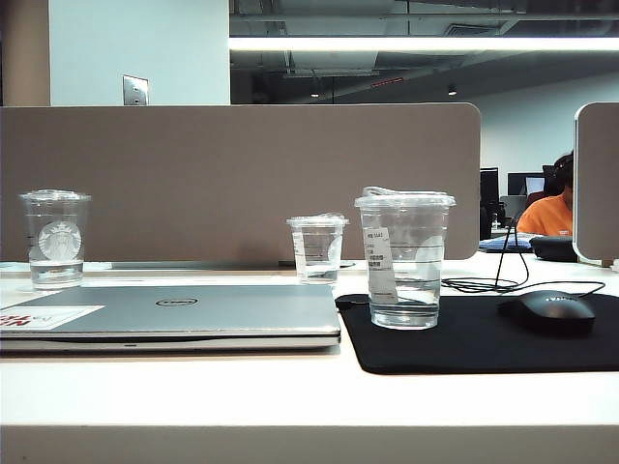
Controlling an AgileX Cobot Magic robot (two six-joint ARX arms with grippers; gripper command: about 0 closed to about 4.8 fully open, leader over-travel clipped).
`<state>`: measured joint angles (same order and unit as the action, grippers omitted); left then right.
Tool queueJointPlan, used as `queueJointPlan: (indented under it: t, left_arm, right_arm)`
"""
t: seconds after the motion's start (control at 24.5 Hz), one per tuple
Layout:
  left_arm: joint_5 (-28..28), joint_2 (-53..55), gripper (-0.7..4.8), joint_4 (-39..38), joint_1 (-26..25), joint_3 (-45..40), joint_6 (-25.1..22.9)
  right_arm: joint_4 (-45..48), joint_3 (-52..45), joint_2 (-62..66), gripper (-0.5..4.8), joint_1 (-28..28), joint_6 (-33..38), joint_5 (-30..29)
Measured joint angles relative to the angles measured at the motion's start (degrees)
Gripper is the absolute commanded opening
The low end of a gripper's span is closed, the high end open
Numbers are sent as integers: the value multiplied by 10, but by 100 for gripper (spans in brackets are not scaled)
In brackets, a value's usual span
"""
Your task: Pick up the coffee cup on the middle and place it on the right side of the laptop.
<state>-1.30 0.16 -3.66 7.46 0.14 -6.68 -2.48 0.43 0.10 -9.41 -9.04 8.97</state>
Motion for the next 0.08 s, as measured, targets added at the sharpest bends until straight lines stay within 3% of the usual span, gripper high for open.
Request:
queueJointPlan:
  t: [0.08]
  left_arm:
    - [0, 0, -6, 0, 0, 0, 0]
  right_arm:
    - [0, 0, 0, -4, 0, 0, 0]
